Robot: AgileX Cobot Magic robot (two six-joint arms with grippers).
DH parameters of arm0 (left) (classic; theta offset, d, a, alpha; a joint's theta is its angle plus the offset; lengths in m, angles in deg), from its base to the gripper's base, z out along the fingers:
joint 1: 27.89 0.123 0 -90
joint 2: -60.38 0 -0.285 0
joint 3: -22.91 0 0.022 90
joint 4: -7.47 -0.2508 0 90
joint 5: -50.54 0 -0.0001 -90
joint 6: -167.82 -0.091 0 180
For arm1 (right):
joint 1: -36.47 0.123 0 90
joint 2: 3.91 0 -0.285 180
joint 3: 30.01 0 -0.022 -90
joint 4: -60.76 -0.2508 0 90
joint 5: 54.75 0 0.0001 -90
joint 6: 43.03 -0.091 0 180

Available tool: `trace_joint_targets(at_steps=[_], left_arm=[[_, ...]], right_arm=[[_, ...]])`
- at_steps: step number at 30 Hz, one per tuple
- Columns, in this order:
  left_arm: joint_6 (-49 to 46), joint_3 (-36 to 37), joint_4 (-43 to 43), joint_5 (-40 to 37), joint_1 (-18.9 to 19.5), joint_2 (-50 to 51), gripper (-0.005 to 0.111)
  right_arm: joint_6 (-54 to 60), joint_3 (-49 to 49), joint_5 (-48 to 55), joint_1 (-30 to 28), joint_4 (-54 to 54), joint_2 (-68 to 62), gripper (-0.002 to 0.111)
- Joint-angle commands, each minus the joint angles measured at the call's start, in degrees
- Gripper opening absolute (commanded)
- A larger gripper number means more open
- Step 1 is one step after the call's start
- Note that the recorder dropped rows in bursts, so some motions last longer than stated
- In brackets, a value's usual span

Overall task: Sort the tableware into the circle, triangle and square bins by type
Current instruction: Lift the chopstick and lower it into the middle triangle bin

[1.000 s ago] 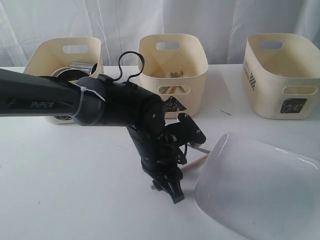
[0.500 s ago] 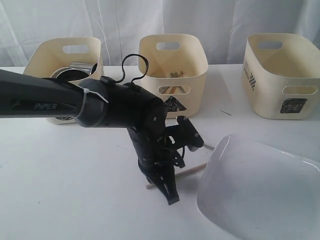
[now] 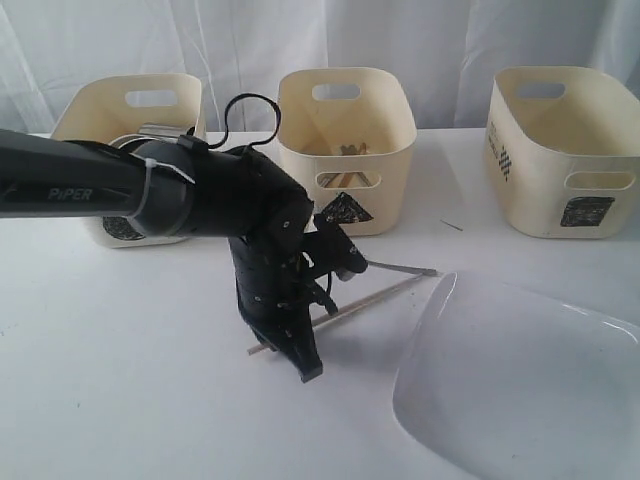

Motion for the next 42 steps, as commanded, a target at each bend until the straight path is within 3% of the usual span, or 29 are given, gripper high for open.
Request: trace_joint_targets(at_steps=[1, 8, 13, 21, 27, 42], left_arm=[[1.55, 0.51, -0.55, -1.15, 0.49, -4.2, 0.0], [1.83, -0.53, -0.09, 1.92, 0.49, -11.75, 0.0], [1.83, -1.63, -0.81, 11.26, 0.71, -15.3, 0.0], [1.83, -6.18, -5.87, 22.97, 2.26, -13.42, 0.0], [1.83, -9.32, -6.13, 32.74, 6.11, -9.28, 0.0], [1.6, -16.78, -6.03, 36.1, 9.31, -0.25, 0.0]], right_arm=[[0.06, 0.25, -0.21, -0.13, 0.36, 0.3, 0.0], [0.06, 0.25, -0.21, -0.13, 0.36, 0.3, 0.0], [0.06, 0.25, -0.21, -0.13, 0.36, 0.3, 0.0], [0.06, 0.25, -0.21, -0.13, 0.36, 0.3, 0.0], [0.06, 0.25, -0.21, -0.13, 0.36, 0.3, 0.0], [0.06, 0.25, -0.21, -0.13, 0.36, 0.3, 0.0]])
